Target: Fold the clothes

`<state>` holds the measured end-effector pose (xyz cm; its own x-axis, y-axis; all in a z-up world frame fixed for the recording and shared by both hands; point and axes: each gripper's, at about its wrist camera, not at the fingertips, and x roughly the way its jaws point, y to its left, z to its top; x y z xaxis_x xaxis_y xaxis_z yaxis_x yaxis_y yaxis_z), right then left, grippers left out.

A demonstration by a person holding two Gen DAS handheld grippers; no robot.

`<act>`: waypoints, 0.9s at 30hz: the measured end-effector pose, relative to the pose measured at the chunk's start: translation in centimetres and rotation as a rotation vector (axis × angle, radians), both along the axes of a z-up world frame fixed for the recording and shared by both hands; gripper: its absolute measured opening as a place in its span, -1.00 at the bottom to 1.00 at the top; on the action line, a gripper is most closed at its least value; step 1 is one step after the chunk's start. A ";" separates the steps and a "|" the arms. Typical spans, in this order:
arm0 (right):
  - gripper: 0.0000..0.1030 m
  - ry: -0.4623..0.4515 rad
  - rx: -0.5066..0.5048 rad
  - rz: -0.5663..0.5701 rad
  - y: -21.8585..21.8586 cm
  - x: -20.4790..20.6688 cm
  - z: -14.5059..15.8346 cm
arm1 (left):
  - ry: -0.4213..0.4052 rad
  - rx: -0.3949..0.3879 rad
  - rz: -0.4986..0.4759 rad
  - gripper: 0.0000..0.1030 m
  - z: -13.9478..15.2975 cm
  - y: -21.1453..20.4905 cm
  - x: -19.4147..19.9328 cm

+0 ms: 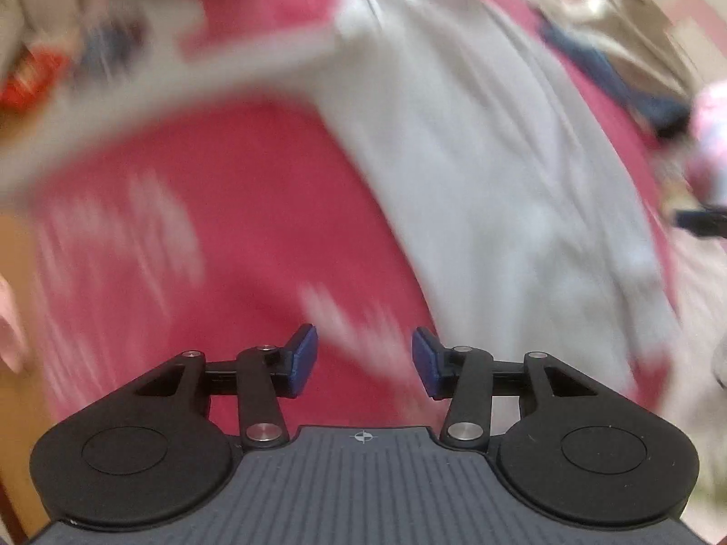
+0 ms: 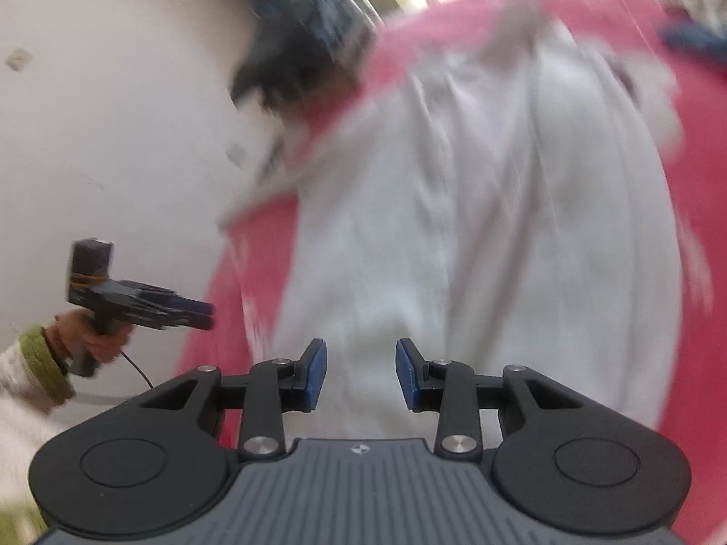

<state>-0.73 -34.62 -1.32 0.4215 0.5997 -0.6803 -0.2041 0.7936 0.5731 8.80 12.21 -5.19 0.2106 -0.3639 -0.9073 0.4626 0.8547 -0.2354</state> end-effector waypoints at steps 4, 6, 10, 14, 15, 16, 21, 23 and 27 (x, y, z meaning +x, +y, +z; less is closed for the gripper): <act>-0.25 -0.085 -0.042 -0.003 2.3 9.2 0.6 | -0.212 0.081 0.057 -0.05 0.8 -4.2 5.7; -0.25 -0.078 -0.041 -0.035 2.9 13.6 0.0 | -0.287 0.106 0.032 -0.03 0.8 -6.2 7.9; -0.24 0.004 0.004 -0.150 2.9 22.6 -2.8 | -0.373 0.145 -0.119 0.12 -0.5 -9.3 9.9; -0.23 0.033 0.024 -0.208 3.1 29.1 -5.5 | -0.370 0.140 -0.187 0.11 -2.7 -11.2 11.5; -0.22 0.033 0.021 -0.221 3.2 30.6 -6.1 | -0.361 0.124 -0.178 0.06 -3.2 -11.1 12.2; -0.21 0.032 0.016 -0.235 3.3 32.0 -6.7 | -0.350 0.107 -0.167 -0.08 -3.6 -11.0 13.0; -0.11 0.033 -0.041 -0.292 3.4 37.2 -8.7 | -0.222 -0.074 0.009 -0.50 -4.9 -8.4 17.3; -0.04 0.043 -0.078 -0.294 3.4 38.7 -9.3 | -0.201 -0.110 0.078 -0.67 -5.3 -7.2 18.6; -0.04 0.103 -0.076 -0.302 3.1 39.7 -10.6 | -0.187 -0.112 0.190 -0.83 -6.1 -5.8 19.9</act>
<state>38.94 -31.51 -11.90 0.4989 0.4041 -0.7667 0.1032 0.8507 0.5155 28.65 6.44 -11.30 0.4447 -0.3974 -0.8027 0.3407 0.9039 -0.2588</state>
